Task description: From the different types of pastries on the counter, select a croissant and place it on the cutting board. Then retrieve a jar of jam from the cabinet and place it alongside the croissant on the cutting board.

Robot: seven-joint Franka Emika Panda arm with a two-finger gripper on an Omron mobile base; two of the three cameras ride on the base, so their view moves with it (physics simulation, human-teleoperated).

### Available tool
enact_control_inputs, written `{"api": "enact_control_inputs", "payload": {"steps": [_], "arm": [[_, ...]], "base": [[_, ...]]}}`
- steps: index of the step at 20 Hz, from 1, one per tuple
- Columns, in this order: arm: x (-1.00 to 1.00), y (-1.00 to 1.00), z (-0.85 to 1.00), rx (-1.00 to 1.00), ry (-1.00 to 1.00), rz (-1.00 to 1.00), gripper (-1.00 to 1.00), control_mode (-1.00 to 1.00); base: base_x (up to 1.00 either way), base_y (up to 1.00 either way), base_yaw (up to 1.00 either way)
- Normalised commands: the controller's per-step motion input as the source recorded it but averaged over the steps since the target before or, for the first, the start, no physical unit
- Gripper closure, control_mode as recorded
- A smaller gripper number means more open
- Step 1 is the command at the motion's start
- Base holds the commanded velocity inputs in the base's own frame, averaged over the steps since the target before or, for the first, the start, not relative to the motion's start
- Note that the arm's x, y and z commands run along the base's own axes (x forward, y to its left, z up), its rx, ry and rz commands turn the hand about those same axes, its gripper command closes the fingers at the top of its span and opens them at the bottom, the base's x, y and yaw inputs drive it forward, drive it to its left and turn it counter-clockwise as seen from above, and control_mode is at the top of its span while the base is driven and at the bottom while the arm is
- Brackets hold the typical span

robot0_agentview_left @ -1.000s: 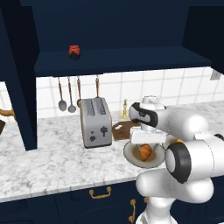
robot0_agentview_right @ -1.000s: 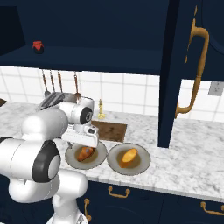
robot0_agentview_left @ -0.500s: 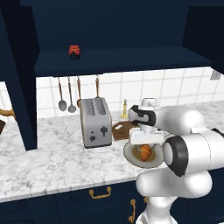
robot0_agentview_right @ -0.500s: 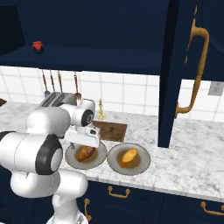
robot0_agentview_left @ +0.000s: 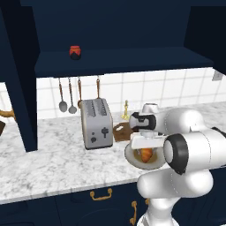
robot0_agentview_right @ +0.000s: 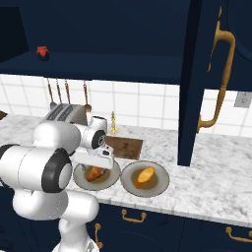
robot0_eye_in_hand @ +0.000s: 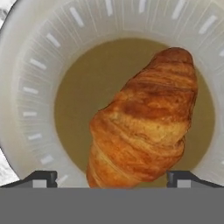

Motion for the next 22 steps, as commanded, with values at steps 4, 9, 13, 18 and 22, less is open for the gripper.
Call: {"api": "enact_control_inputs", "payload": {"steps": [4,9,13,18,22], "arm": [[0.07,-0.05,-0.16,0.0,-0.07,0.02,-1.0,-1.0],[0.01,-0.21,-0.37,0.0,-0.03,0.03,-1.0,-1.0],[0.0,-0.12,-0.45,0.0,0.0,0.02,1.0,-1.0],[0.0,0.0,0.13,0.0,0.0,0.0,1.0,-1.0],[0.16,0.0,0.86,0.0,-0.06,0.01,1.0,-1.0]], "base": [[0.0,0.0,0.0],[0.0,0.0,0.0],[0.0,0.0,0.0],[0.0,0.0,0.0],[0.0,0.0,0.0]]}}
